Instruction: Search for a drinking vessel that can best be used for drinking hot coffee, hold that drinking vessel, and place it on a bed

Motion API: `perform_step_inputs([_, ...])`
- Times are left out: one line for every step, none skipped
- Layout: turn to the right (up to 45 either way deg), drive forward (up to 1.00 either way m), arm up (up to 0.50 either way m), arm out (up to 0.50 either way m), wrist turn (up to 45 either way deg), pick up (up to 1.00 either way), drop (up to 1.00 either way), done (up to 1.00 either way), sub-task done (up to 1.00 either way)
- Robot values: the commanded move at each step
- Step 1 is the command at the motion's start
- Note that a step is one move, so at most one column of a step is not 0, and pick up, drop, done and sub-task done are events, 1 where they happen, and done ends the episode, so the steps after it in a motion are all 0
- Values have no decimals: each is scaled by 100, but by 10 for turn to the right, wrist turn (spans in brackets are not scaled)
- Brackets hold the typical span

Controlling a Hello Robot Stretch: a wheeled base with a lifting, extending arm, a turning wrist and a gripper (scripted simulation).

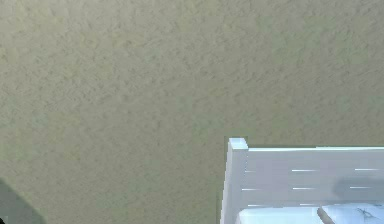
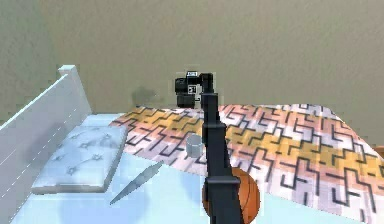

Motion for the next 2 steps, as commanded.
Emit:
perform_step_inputs([0, 0, 0, -8, 0, 0, 0, 0, 0])
perform_step_inputs([0, 0, 0, 0, 0, 0, 0, 100, 0])
